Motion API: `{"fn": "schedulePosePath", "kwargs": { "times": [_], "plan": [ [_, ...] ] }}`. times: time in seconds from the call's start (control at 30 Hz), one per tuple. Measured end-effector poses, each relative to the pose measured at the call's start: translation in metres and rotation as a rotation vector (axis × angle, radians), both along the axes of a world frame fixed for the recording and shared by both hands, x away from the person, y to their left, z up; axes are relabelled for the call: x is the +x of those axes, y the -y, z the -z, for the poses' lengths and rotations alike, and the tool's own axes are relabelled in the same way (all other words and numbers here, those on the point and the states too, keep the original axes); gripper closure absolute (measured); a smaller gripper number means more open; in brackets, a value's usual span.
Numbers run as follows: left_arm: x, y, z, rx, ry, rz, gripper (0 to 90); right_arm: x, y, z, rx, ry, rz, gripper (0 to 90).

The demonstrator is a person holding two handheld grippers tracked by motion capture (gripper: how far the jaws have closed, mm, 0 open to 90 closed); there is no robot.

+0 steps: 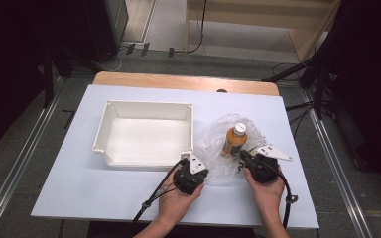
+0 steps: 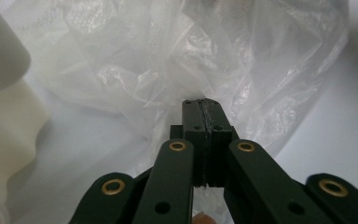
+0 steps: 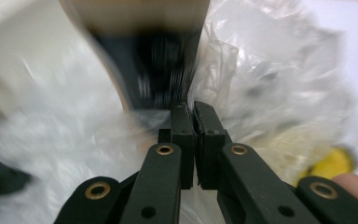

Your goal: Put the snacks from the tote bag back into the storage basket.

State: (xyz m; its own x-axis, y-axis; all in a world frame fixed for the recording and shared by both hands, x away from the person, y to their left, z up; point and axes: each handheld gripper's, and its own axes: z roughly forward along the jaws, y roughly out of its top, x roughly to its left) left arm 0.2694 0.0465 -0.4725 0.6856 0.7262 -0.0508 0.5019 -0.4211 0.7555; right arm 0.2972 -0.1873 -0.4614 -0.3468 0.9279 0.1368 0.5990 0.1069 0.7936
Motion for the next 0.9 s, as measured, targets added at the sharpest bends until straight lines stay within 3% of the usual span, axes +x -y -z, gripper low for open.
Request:
{"fn": "schedulePosePath", "kwargs": {
  "times": [0.07, 0.17, 0.23, 0.3, 0.37, 0.43, 0.47, 0.57, 0.67, 0.77, 0.9],
  "plan": [
    [-0.004, 0.001, -0.006, -0.019, 0.033, 0.009, 84.8, 0.006, -0.001, 0.01, -0.01, -0.068, -0.01, 89.6],
    [-0.008, 0.003, -0.02, -0.085, 0.09, 0.001, 81.9, 0.012, 0.0, 0.019, -0.026, -0.147, -0.014, 90.0],
    [-0.007, 0.006, -0.028, -0.12, 0.12, -0.022, 73.8, 0.013, 0.001, 0.018, -0.021, -0.155, -0.014, 90.0],
    [-0.003, 0.008, -0.033, -0.123, 0.129, -0.044, 61.6, 0.013, 0.001, 0.018, -0.026, -0.153, -0.014, 90.0],
    [0.005, 0.014, -0.034, -0.107, 0.123, -0.062, 56.8, 0.013, 0.0, 0.018, -0.031, -0.149, -0.012, 90.0],
    [0.012, 0.019, -0.029, -0.073, 0.111, -0.075, 64.6, 0.012, -0.001, 0.018, -0.035, -0.146, -0.011, 90.0],
    [0.017, 0.021, -0.024, -0.061, 0.075, -0.063, 75.2, 0.012, -0.001, 0.018, -0.035, -0.145, -0.012, 90.0],
    [0.022, 0.025, -0.009, -0.008, 0.022, -0.056, 88.4, 0.01, -0.001, 0.017, -0.037, -0.133, -0.019, 90.0],
    [0.022, 0.024, 0.004, 0.029, -0.019, -0.053, 89.8, 0.006, 0.004, 0.009, 0.002, -0.073, -0.031, 89.6],
    [0.021, 0.024, 0.005, 0.055, -0.003, -0.043, 90.0, -0.001, 0.011, -0.007, 0.047, 0.044, -0.033, 84.5],
    [0.024, 0.022, 0.006, 0.017, -0.03, -0.044, 90.0, -0.011, 0.015, -0.032, 0.079, 0.192, -0.057, 75.4]
  ]
}}
